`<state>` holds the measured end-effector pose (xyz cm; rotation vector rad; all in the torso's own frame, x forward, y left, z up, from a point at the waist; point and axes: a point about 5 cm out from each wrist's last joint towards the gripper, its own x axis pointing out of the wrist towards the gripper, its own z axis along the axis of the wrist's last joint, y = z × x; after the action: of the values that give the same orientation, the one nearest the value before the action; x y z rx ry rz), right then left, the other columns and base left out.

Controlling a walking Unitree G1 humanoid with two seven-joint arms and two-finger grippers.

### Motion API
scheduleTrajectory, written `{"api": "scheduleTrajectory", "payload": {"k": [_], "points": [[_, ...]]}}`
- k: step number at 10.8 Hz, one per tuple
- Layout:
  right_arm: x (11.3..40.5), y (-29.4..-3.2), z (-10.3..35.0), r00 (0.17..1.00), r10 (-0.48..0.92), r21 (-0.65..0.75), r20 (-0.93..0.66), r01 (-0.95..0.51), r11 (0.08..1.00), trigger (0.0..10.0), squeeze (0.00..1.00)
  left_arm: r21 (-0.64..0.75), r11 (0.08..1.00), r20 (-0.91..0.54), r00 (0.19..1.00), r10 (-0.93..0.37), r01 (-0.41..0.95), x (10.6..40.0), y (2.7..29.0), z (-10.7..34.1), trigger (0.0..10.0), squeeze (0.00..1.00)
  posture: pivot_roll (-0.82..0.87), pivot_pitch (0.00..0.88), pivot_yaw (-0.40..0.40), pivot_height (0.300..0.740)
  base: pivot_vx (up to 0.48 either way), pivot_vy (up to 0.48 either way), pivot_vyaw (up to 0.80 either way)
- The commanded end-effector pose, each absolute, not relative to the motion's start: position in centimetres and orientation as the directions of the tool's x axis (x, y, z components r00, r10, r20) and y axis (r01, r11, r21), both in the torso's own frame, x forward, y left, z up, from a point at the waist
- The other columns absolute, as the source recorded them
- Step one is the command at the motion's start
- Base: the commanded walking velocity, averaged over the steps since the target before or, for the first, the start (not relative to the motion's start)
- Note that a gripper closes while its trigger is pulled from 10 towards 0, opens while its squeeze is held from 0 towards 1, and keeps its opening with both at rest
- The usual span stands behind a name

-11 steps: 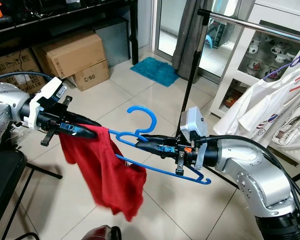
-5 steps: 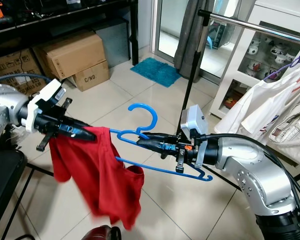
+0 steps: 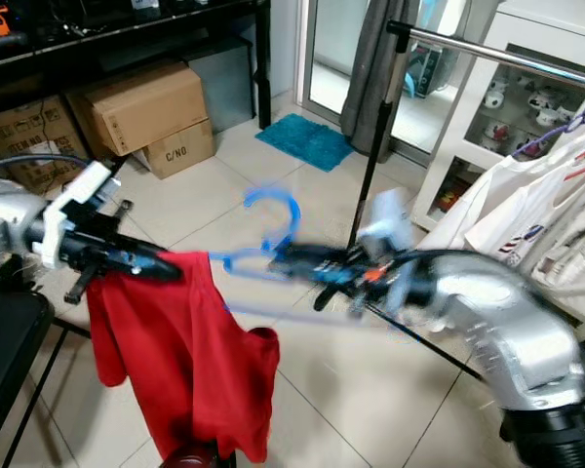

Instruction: Hang hanger

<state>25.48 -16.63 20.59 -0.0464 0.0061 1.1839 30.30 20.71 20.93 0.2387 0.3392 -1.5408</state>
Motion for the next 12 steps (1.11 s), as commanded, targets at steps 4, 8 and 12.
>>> {"api": "scheduleTrajectory", "payload": {"k": [4, 8, 12], "points": [[25.4, -19.5, 20.0, 0.618, 0.786, -0.050, 0.025, -0.784, 0.619, 10.0, 1.00, 0.116, 0.378, -0.322, 0.395, -0.860, 0.918, 32.6, 22.6, 20.0, 0.0, 0.00, -0.04, 0.022, 0.055, 0.740, 0.000, 0.000, 0.00], [25.7, -18.0, 16.6, 0.924, 0.378, 0.111, 0.052, -0.381, 0.918, 10.0, 0.69, 0.129, 0.673, -0.153, 0.685, -0.712, 0.728, 31.5, 20.0, 17.1, 10.0, 0.00, -0.06, 0.029, 0.072, 0.740, 0.000, 0.000, 0.00], [23.7, -16.9, 12.1, 0.981, 0.124, 0.175, -0.151, -0.097, 0.980, 10.0, 0.00, 0.080, 0.763, -0.153, 0.765, -0.626, 0.641, 26.6, 17.5, 12.8, 10.0, 0.00, -0.05, 0.033, 0.027, 0.740, 0.000, 0.138, -0.60]]}}
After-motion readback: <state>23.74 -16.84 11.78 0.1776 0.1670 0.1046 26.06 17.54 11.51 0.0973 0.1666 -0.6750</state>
